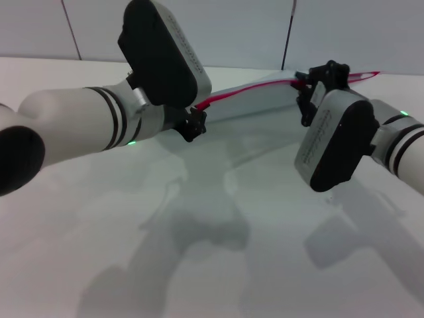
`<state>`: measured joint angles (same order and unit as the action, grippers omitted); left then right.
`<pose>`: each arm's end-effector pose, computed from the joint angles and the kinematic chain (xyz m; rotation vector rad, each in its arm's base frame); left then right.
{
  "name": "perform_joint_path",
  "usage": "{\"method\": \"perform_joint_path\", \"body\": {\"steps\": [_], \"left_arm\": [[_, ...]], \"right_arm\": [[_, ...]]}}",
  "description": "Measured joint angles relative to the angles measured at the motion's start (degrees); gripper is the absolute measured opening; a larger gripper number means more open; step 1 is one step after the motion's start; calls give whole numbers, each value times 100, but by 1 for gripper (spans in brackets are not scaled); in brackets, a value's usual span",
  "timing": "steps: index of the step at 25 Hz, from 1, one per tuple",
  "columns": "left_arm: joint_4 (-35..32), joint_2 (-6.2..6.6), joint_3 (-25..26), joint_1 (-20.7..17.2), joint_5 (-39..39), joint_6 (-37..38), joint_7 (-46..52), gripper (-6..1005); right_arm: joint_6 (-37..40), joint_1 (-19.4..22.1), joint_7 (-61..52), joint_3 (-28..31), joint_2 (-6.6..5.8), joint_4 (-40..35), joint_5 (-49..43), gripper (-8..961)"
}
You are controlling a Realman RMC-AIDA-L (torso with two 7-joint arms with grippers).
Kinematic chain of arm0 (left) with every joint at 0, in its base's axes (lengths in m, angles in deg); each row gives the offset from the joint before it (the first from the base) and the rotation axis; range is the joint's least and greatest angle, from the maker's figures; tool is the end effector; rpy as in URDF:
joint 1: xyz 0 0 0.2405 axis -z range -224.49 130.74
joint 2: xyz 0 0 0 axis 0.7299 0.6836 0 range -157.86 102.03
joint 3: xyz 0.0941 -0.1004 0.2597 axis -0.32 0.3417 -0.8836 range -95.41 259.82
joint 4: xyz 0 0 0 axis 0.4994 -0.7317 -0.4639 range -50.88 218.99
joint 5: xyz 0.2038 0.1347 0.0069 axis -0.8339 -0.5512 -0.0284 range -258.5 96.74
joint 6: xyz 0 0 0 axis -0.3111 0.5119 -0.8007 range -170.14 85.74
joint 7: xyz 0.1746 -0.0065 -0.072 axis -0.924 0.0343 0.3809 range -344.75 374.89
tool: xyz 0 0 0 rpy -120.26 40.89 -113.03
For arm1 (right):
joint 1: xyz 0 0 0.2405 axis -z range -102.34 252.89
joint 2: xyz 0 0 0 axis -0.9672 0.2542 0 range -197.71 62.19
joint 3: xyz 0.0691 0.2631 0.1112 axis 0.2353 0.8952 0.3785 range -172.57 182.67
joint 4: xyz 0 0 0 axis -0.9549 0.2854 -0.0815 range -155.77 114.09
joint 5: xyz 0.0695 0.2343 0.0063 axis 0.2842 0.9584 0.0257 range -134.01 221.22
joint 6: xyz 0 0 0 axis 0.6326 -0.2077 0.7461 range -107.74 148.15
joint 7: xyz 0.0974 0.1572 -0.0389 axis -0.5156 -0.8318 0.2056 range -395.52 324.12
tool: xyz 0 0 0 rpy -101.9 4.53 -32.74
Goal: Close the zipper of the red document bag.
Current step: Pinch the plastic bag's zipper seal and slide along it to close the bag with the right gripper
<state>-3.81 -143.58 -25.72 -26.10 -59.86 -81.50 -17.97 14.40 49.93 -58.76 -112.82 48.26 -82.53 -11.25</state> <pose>-0.1637 0.4410 -0.0853 -2.3081 -0.0910 0.1151 0.2038 0.4719 -0.1280 -2.0771 -0.4431 -0.1925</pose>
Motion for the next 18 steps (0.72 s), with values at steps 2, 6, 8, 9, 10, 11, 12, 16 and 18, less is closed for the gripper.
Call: {"method": "perform_joint_path", "body": {"steps": [2,6,8,9,10,11,12,16,18], "left_arm": [[-85,0,10,-57,-13,4,0,101],[-187,-7,64,-153,-15,11,0,104],[-236,-7,72,-205,-16,17,-1,104],[-260,-3,78,-232,-15,18,-1,105],[-279,-2,91,-253,-16,19,-1,105],[-291,-2,106,-265,-17,20,-3,106],[-297,-2,122,-272,-22,20,-5,107],[-334,-2,141,-295,-7,22,-20,108],[-339,-1,146,-303,-2,26,-34,110]], "right_arm": [[16,-22,-2,117,-2,111,3,81],[63,-53,-11,386,-9,302,13,81],[65,-54,-11,485,-9,344,9,82],[67,-55,-12,537,-9,363,9,82],[73,-56,-12,590,-9,381,9,82],[90,-56,-12,650,-9,401,9,82],[115,-57,-13,709,-9,418,9,82],[186,-57,-15,864,-9,438,10,82],[194,-56,-14,910,-9,442,10,82]]}}
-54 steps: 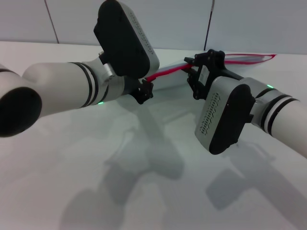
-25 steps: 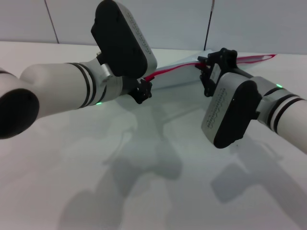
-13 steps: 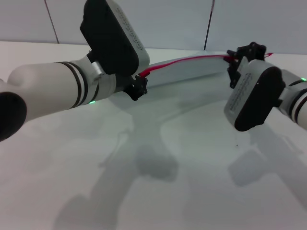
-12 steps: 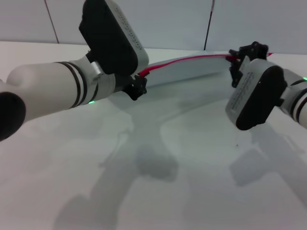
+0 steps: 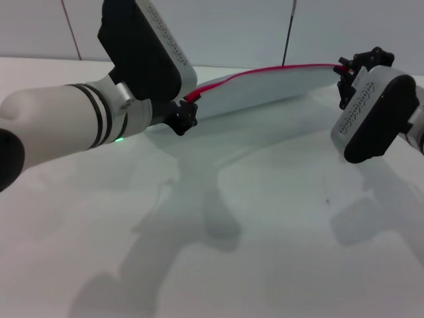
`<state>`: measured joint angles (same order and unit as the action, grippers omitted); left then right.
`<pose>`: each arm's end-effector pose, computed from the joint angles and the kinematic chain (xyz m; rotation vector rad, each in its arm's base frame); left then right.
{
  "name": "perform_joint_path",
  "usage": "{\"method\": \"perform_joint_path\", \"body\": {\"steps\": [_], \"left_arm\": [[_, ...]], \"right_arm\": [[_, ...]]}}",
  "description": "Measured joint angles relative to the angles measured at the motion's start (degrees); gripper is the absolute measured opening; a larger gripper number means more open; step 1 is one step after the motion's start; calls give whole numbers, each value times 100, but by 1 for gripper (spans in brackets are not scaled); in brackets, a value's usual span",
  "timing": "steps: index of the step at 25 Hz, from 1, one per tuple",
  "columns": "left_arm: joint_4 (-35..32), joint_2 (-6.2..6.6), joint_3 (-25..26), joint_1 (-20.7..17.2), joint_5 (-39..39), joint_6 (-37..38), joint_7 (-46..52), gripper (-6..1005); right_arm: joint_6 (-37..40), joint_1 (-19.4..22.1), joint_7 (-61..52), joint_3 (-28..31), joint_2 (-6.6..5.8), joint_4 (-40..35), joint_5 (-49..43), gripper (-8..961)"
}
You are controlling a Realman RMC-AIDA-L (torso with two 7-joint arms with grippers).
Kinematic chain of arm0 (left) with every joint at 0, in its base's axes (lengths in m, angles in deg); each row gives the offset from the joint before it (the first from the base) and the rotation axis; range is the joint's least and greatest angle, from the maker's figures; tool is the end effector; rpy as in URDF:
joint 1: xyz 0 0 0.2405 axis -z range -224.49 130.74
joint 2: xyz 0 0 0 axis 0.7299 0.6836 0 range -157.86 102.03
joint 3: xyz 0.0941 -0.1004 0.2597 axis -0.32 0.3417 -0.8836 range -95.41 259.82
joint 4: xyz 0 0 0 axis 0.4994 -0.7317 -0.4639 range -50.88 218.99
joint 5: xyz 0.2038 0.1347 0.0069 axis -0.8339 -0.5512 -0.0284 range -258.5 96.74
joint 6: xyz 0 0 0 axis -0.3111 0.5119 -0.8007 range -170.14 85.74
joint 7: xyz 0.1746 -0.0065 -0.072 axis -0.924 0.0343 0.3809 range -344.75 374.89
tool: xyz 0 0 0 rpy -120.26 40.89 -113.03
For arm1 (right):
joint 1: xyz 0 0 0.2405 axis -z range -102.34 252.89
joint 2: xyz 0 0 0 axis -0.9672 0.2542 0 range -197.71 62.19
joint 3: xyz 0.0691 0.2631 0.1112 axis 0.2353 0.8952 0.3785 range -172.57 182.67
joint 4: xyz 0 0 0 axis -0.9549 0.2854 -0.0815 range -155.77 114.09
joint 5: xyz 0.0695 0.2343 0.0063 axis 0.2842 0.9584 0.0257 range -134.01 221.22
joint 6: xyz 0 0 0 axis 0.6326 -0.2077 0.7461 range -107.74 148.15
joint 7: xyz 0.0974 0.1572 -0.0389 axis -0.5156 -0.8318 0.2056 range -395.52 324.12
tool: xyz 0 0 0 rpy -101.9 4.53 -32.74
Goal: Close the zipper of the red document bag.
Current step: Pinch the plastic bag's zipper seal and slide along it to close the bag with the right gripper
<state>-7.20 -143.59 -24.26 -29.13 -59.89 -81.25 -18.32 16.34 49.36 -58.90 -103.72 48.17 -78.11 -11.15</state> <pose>-0.1660 0.4367 -0.0686 -2.2690 -0.1143 0.0816 0.2398 0.4995 -0.0886 -2.0122 -0.3002 -0.2336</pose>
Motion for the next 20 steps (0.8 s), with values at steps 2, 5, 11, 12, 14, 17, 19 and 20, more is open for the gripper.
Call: {"method": "perform_joint_path", "body": {"steps": [2,5,11,12,14,17,19,20], "left_arm": [[9,0,2,6,2,3,-3,110],[26,-2,4,11,3,3,-3,112],[39,-5,11,29,7,3,-3,115],[42,-6,11,30,8,3,-3,116],[54,-7,11,36,10,3,-2,116],[102,-12,12,60,10,2,-1,118],[134,-20,12,77,10,2,-1,119],[147,-21,12,81,11,2,-2,119]], "right_arm": [[0,-3,0,27,0,6,0,81],[0,-3,1,71,0,18,0,81],[0,-2,15,87,8,44,0,80],[-1,-2,13,89,8,46,0,81],[-5,-2,6,93,8,51,0,81],[-16,-2,3,110,5,80,-1,97],[-13,-1,4,147,6,109,-4,107],[-12,-1,7,159,8,118,-6,113]]}}
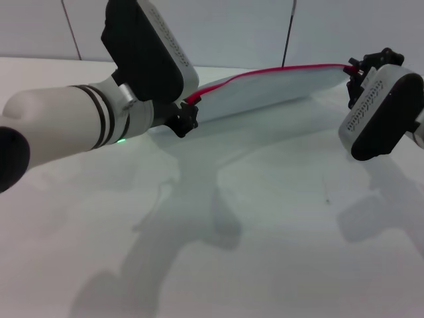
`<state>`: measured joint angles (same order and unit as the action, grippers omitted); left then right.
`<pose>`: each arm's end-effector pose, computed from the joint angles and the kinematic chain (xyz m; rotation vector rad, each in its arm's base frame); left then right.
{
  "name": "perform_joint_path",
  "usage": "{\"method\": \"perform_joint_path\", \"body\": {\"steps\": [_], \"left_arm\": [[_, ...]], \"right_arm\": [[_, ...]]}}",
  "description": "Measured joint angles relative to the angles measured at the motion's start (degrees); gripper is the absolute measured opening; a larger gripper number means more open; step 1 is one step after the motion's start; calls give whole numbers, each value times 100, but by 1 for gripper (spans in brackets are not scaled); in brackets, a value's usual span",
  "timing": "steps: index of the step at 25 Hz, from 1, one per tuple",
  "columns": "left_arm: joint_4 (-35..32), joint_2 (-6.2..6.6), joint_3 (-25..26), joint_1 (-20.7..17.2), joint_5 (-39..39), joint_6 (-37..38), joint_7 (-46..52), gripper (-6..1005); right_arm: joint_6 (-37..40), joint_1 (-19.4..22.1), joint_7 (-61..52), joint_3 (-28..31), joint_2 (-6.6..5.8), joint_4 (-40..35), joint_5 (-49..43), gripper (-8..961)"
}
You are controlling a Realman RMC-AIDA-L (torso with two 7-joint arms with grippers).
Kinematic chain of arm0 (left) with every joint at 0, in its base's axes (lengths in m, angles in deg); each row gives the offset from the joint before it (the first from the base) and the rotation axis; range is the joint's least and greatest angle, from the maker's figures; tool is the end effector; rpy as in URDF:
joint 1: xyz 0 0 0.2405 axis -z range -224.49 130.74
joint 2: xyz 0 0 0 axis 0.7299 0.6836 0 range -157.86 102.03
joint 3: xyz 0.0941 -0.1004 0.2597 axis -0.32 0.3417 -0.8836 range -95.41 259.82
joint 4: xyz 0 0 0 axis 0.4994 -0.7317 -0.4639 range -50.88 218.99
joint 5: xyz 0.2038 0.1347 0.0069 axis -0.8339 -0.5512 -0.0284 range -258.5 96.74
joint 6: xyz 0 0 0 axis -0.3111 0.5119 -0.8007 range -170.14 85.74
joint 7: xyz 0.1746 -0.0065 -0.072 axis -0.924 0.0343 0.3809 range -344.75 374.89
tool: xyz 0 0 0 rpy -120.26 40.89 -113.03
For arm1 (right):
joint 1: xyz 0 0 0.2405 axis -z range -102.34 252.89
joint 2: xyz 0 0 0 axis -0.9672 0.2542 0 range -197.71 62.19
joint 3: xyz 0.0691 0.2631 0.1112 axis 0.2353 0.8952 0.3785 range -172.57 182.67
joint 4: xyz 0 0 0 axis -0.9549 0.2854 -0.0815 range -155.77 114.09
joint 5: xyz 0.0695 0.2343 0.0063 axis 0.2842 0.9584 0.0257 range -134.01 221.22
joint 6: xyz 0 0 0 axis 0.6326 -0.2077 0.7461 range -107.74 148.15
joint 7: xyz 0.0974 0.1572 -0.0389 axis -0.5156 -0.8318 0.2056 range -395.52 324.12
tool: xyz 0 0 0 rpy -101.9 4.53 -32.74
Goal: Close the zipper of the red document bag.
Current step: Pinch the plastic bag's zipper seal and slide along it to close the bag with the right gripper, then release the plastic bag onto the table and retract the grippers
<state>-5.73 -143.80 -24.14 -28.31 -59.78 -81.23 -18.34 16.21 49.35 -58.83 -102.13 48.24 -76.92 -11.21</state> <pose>-0.1685 0.4395 -0.0728 -2.2762 -0.1217 0.0920 0.2510 0.5027 -0.0821 -1.9996 -0.2672 -0.2548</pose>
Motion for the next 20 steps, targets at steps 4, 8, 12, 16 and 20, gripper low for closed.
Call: {"method": "perform_joint_path", "body": {"steps": [4,8,12,16,20], "left_arm": [[20,-5,0,8,0,0,-2,122],[36,-14,0,14,0,27,4,124],[107,-30,44,44,-1,123,50,125],[137,-32,61,116,0,131,52,128],[252,-39,37,251,4,124,133,130]], "right_arm": [[5,0,-2,18,4,12,-3,134],[11,0,2,21,2,11,-3,155],[14,0,26,-14,3,11,-3,176],[14,3,-2,-13,9,-21,5,197],[2,3,-6,-9,18,-33,22,239]]}}
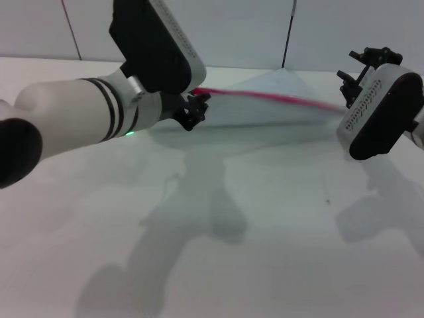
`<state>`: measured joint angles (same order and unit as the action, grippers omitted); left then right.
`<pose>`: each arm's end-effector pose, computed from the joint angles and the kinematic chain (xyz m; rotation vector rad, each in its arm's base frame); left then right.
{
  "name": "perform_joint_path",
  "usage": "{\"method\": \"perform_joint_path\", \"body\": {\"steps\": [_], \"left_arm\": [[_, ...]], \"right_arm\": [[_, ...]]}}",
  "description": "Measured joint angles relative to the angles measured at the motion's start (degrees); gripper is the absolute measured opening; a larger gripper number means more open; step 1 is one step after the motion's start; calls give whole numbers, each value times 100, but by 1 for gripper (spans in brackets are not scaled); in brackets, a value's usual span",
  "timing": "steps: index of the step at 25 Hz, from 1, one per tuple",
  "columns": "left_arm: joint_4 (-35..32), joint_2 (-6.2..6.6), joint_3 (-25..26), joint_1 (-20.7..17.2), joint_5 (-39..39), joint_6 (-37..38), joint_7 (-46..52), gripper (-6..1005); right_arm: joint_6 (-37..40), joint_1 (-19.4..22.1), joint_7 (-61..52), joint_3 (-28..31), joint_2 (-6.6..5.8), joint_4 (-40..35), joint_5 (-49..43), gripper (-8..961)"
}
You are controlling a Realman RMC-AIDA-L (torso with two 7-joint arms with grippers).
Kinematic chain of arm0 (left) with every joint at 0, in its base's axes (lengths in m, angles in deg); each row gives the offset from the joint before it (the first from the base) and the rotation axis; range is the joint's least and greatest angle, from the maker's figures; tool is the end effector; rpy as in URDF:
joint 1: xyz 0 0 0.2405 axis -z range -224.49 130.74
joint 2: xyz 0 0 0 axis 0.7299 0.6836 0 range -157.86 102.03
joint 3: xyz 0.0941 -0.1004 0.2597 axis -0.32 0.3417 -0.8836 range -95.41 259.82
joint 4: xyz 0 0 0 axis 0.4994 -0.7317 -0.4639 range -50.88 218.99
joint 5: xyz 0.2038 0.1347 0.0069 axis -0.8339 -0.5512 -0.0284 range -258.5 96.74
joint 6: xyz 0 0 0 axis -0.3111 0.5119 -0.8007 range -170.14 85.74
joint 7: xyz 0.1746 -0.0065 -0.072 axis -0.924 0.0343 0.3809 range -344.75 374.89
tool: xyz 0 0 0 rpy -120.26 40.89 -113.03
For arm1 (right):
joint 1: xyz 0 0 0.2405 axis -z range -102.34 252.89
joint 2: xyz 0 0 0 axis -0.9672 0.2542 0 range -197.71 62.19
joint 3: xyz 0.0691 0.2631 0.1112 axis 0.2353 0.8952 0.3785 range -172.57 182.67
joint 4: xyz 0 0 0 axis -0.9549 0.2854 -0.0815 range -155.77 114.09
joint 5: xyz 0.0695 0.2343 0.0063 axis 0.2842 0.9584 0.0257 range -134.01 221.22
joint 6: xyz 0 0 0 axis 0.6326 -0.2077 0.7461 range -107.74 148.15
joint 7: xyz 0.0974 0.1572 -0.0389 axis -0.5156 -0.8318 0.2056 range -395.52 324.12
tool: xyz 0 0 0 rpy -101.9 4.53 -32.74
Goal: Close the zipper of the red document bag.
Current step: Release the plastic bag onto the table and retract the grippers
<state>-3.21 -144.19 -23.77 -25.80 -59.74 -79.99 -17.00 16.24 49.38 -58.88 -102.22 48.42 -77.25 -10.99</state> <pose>-0.1611 0.4497 -0.0774 -2.2729 -0.1299 0.0689 0.2477 0.5022 -0.0835 -2.0012 -0.2649 -0.2434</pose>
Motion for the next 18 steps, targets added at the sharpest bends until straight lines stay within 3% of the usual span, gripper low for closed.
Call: {"method": "perform_joint_path", "body": {"steps": [3,13,18], "left_arm": [[75,-2,-21,96,2,-18,97,131],[91,6,147,112,350,167,181,541],[163,12,334,-251,676,1127,209,748]], "right_arm": [[15,2,-8,16,1,-29,9,318],[185,97,-363,49,1,-301,28,351],[815,193,-1118,132,5,-377,28,353]]}}
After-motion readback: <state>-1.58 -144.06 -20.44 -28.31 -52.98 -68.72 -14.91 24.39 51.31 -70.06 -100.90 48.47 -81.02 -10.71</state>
